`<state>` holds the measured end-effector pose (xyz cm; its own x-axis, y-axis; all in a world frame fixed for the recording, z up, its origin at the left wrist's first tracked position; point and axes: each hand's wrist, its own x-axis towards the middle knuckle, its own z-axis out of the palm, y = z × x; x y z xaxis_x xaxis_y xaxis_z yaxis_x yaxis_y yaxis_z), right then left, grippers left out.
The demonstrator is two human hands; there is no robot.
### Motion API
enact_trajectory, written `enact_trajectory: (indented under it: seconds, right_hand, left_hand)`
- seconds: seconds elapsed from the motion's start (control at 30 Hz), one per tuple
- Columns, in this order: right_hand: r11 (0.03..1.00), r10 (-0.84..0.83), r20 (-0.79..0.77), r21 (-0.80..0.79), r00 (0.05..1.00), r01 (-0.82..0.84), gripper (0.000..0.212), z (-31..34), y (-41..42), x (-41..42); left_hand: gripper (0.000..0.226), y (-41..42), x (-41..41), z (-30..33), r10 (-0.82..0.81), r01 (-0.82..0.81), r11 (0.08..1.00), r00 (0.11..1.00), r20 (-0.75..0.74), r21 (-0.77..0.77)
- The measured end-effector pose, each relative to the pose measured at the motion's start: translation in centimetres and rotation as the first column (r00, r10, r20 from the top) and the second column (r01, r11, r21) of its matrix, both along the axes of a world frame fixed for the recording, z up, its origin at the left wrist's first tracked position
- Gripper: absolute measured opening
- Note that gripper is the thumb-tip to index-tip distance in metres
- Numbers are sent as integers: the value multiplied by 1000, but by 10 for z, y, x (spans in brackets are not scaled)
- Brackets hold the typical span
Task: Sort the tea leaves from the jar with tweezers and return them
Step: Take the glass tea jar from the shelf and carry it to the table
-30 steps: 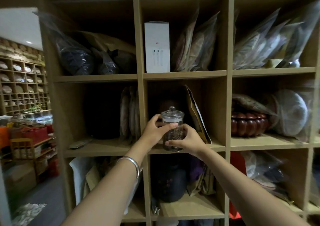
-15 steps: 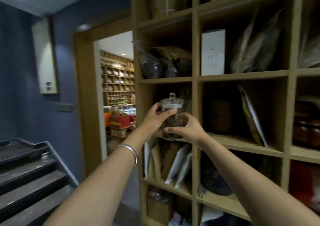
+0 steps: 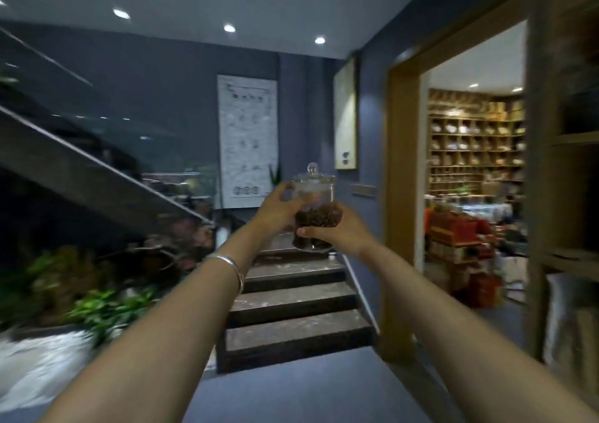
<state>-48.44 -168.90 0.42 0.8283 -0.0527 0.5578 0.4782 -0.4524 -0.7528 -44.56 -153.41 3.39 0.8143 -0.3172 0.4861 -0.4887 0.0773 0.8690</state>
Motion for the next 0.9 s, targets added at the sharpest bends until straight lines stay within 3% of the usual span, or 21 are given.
enact_trajectory:
  seconds: [0.07,0.2,0.27,0.37,0.67,0.9]
  right_hand:
    - [991,136,8,2,991,-136,45,0,57,35]
    - [939,340,12,57,940,-340,50,-2,177,91]
    - [897,436,46,56,899,-438,37,-3,235,115]
    - [837,542,35,66,840,-543,54,-3,316,146]
    - [636,768,21,92,640,-766,56,-17,515,220]
    - [389,918,39,110,395,-915,45,-33,647,261]
  left_hand:
    - [47,62,20,0,104,-104,994,995,-9,-18]
    - [63,182,45,2,283,-283,959,959,-3,-10]
    - [43,238,55,4,379,-380,925,925,12,9]
    - [21,314,66,8,494,-494,868,870,15,44]
    - [56,486,84,-8,750,-749,662,661,-37,28]
    - [41,584,99,-22,914,-912,405,403,-47,64]
